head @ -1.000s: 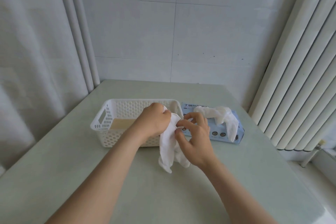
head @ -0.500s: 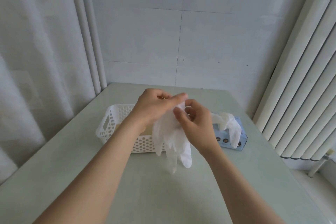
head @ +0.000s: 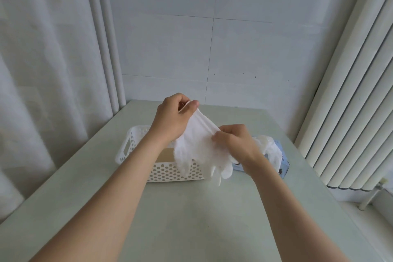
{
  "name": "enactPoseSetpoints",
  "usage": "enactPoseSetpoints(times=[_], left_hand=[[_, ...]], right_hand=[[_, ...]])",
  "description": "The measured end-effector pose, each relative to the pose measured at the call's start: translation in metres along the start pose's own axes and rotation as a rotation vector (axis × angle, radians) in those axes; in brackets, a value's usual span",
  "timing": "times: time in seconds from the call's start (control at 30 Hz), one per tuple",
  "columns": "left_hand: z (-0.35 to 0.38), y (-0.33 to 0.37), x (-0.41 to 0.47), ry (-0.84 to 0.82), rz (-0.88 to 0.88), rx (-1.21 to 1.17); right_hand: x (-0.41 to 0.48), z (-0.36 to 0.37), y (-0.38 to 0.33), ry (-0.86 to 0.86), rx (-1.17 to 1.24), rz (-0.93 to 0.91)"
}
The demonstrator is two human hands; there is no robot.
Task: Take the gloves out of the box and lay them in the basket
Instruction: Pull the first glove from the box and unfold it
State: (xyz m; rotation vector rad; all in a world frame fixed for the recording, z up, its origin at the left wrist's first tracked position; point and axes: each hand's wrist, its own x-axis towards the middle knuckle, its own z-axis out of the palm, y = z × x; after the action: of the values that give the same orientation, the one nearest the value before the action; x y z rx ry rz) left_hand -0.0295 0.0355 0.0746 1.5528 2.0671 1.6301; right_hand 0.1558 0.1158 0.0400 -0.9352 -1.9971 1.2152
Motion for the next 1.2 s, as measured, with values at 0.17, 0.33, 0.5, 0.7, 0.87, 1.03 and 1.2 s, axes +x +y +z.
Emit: enactPoseSetpoints(times=[0.17,0.33,0.5,0.7,0.87,1.03,1.2], left_hand=[[-0.002,-0.012,0.0,-0.015,-0.169,-0.121],[-0.008,-0.038,0.003,0.031,-0.352,-0.118],[-0.02,-0.077,0.011,0.019,-0.454,0.252],[-0.019,-0.098,0.017,-0.152,-0.464,0.66],[-0.014,-0.118,0.014,-0.266,-0.44,0.861],[-0.012,-0.126,0.01,-0.29,-0.398,0.945],[-0.01,-0.112,0.01,-0.307,-0.267,1.138]], right_hand=[[0.014,-0.003,-0.003,-0.049,0.304,0.172],[0.044,0.01,-0.017,-0.144,0.138,0.17],[0.09,0.056,-0.027,-0.19,-0.287,0.068],[0.113,0.098,-0.018,-0.3,-0.752,-0.04],[0.114,0.107,-0.004,-0.325,-1.0,-0.11],[0.116,0.106,0.002,-0.206,-1.197,-0.244],[0.115,0.099,0.005,-0.169,-1.243,-0.248]])
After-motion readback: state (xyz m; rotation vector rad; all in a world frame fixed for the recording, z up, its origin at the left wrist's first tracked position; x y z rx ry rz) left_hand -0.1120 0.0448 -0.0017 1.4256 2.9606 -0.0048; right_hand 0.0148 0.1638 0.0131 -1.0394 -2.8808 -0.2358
